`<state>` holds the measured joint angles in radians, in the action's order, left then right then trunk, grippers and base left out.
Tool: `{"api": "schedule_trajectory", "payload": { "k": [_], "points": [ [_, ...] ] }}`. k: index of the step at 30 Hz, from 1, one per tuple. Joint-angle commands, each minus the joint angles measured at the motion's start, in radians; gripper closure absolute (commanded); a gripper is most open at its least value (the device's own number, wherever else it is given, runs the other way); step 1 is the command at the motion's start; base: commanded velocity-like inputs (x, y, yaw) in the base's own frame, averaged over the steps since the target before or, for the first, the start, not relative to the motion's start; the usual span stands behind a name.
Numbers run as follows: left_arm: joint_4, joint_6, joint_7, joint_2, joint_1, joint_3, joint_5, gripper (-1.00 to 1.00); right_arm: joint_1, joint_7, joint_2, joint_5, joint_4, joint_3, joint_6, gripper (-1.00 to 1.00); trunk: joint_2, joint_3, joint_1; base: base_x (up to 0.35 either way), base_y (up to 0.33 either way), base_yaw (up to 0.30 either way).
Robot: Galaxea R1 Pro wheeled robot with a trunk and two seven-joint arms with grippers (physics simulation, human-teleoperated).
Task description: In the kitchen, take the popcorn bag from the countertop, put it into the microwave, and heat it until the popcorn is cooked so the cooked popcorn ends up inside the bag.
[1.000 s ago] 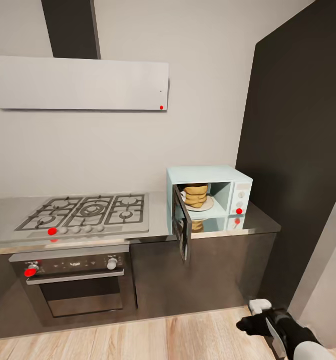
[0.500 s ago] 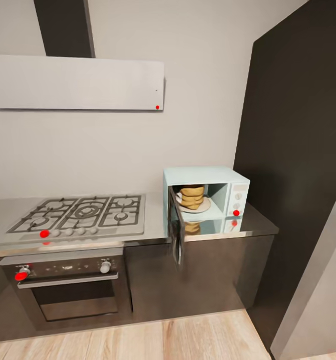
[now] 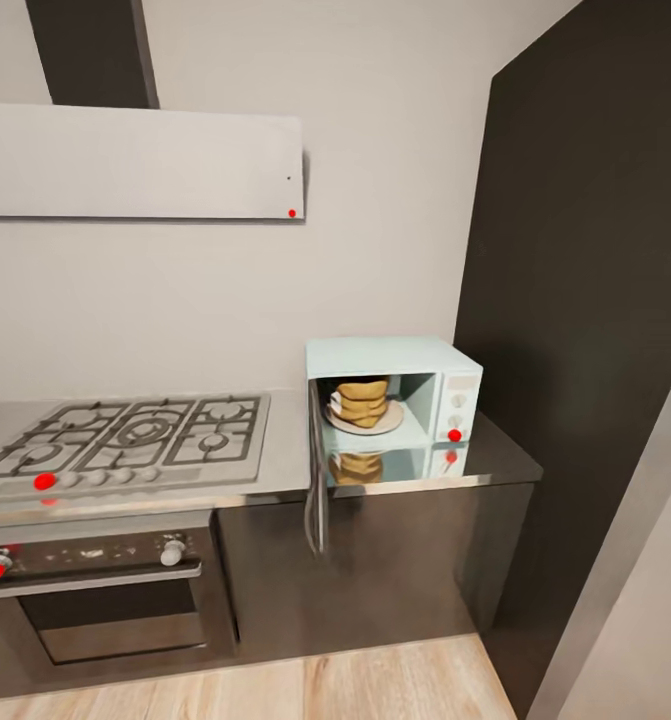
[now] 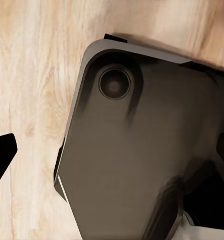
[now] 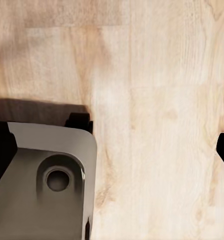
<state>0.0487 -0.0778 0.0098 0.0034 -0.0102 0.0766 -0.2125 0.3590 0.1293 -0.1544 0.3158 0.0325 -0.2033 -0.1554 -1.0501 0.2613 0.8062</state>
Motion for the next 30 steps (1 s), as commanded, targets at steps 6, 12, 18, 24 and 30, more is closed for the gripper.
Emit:
{"api": "schedule_trajectory", "payload": {
  "k": [6, 12, 18, 24, 30],
  "points": [
    [0.01, -0.003, 0.001, 0.001, -0.001, 0.008, 0.003, -1.0, -0.001, 0.003, 0.004, 0.014, 0.001, -0.008, -0.001, -1.0, -0.001, 0.001, 0.0, 0.004, -0.007, 0.0],
    [0.31, 0.062, -0.006, 0.006, -0.001, 0.004, 0.008, -1.0, -0.002, 0.003, -0.001, 0.014, 0.001, -0.008, 0.001, -1.0, -0.001, 0.001, 0.0, 0.0, 0.0, 0.0],
    [0.791, 0.394, -0.001, 0.02, 0.0, 0.003, 0.014, -1.0, -0.008, 0.004, -0.004, 0.015, 0.001, -0.008, 0.049, -1.0, -0.001, 0.001, 0.0, 0.0, 0.0, 0.0],
    [1.202, 0.701, 0.001, 0.017, 0.101, 0.0, 0.021, -1.0, -0.024, 0.003, -0.005, 0.016, 0.0, -0.007, 0.105, -1.0, -0.001, 0.001, 0.0, 0.0, 0.0, 0.0],
    [1.291, 0.836, 0.002, 0.015, 0.281, -0.003, 0.023, -1.0, -0.025, 0.004, -0.006, 0.016, 0.0, -0.007, 0.141, -1.0, -0.001, 0.001, 0.0, 0.0, 0.0, 0.0]
  ]
}}
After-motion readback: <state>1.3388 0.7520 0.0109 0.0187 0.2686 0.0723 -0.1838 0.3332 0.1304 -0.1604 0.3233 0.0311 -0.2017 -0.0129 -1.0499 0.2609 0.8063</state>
